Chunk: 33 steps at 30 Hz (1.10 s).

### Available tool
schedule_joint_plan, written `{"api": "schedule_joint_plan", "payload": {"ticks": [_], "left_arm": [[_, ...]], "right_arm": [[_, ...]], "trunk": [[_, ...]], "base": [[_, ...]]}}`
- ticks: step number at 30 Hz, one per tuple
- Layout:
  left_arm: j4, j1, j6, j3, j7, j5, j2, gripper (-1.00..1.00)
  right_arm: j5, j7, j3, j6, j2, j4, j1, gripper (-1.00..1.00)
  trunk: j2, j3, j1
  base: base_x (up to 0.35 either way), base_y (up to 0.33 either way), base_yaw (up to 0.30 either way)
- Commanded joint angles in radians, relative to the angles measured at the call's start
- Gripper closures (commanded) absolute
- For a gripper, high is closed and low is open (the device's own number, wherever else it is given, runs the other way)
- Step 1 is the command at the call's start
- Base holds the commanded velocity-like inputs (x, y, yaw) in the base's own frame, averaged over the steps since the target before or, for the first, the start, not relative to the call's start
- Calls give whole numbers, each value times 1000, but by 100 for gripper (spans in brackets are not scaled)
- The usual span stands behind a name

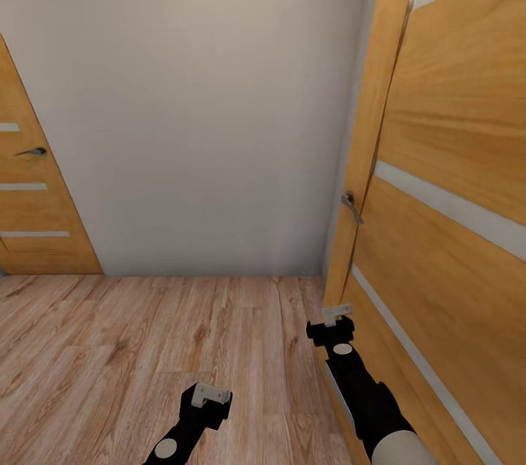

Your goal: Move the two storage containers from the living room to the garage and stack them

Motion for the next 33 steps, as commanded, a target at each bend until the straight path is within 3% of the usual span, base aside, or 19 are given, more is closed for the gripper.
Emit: {"api": "schedule_joint_plan", "payload": {"ticks": [1,10,14,17,18,21,25,33], "left_arm": [[1,-1,-3,-2,0,4,0,-100],[1,-1,-3,-2,0,4,0,-100],[1,-1,-3,-2,0,5,0,-100],[0,-1,-3,-2,0,5,-2,-100],[1,-1,-3,-2,0,5,-2,-100],[1,-1,-3,-2,0,5,-2,-100],[1,-1,-3,-2,0,5,-3,-100],[2,-1,-3,-2,0,4,-3,-100]], "right_arm": [[9,-3,2,9,0,-1,-1,-100],[11,-8,2,9,0,-1,-1,-100],[12,-67,7,13,4,-2,-1,-100],[15,-138,45,22,19,-8,-2,-100],[18,-163,73,33,23,-14,-2,-100],[21,-194,120,79,26,-20,-2,-100],[24,-224,134,96,27,-21,-2,-100],[25,-372,145,109,27,-21,-2,-100]], "trunk": [[-1,-1,0],[-1,-1,0],[-1,-1,0],[-1,-1,0],[-1,-1,0],[-1,-1,0],[-1,-1,0],[-1,-1,0]], "base": [[-39,0,0],[-13,0,0],[-1,0,0],[0,0,0],[0,0,0],[0,0,0],[0,0,0],[0,0,0]]}}
